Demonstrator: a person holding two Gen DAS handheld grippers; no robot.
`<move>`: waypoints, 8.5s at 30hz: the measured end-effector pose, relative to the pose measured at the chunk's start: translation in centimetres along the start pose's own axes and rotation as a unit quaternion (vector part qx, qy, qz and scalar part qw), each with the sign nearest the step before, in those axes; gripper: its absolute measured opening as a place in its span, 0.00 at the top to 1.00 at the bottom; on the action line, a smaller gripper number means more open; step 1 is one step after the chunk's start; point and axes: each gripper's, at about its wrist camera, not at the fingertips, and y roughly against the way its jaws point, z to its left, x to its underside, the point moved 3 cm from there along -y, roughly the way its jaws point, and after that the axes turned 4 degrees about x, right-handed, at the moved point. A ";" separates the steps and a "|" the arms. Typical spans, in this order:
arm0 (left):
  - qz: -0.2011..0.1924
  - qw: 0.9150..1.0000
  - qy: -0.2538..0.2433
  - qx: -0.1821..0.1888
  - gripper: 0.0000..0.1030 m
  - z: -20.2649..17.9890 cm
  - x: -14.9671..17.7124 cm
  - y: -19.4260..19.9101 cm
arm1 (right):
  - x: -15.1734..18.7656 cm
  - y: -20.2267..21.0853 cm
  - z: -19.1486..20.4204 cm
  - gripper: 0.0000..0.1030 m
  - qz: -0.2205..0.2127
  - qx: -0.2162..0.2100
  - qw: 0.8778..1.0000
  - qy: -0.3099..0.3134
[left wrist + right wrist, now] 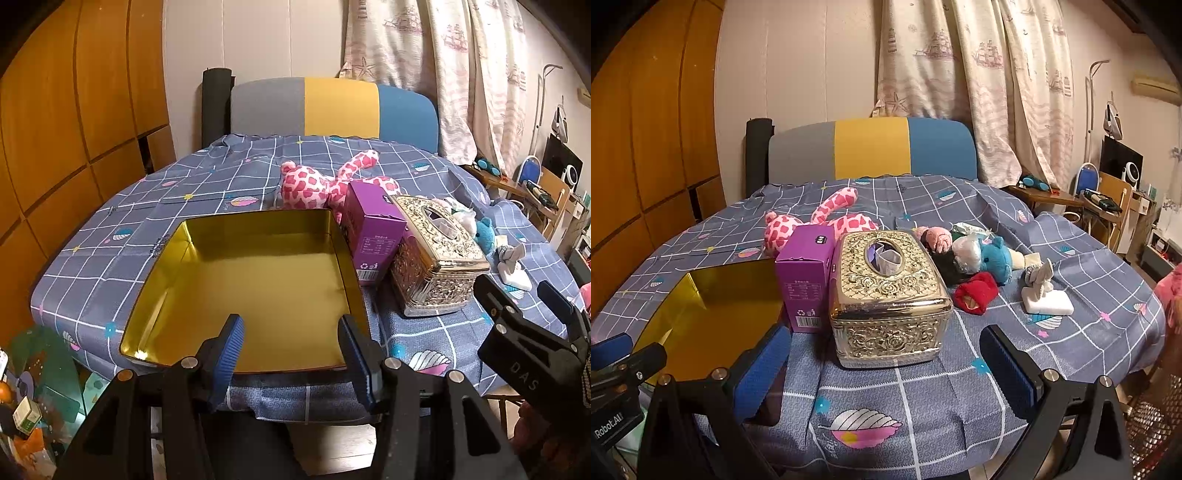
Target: Organize soft objects
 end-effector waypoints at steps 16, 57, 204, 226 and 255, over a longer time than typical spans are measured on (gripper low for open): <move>0.002 1.000 0.003 -0.001 0.48 0.2 -0.2 -0.1 | 0.0 0.1 0.1 0.00 -0.001 -0.001 1.000 0.000; 0.030 0.999 -0.022 -0.001 0.48 -3.2 -2.7 -2.9 | -2.0 -1.3 -4.3 0.00 0.006 0.028 0.998 -0.049; 0.113 0.989 0.082 -0.046 0.71 15.6 -7.1 -20.3 | -4.7 -7.3 6.8 0.62 0.074 -0.242 0.967 -0.025; 0.094 0.973 0.207 0.032 0.50 18.8 -6.3 -17.1 | -2.2 -14.1 16.9 0.60 0.191 -0.281 0.940 0.010; 0.091 0.964 0.236 0.083 0.50 16.5 -0.4 -11.7 | -5.8 -16.3 22.5 0.25 0.165 -0.300 0.939 -0.014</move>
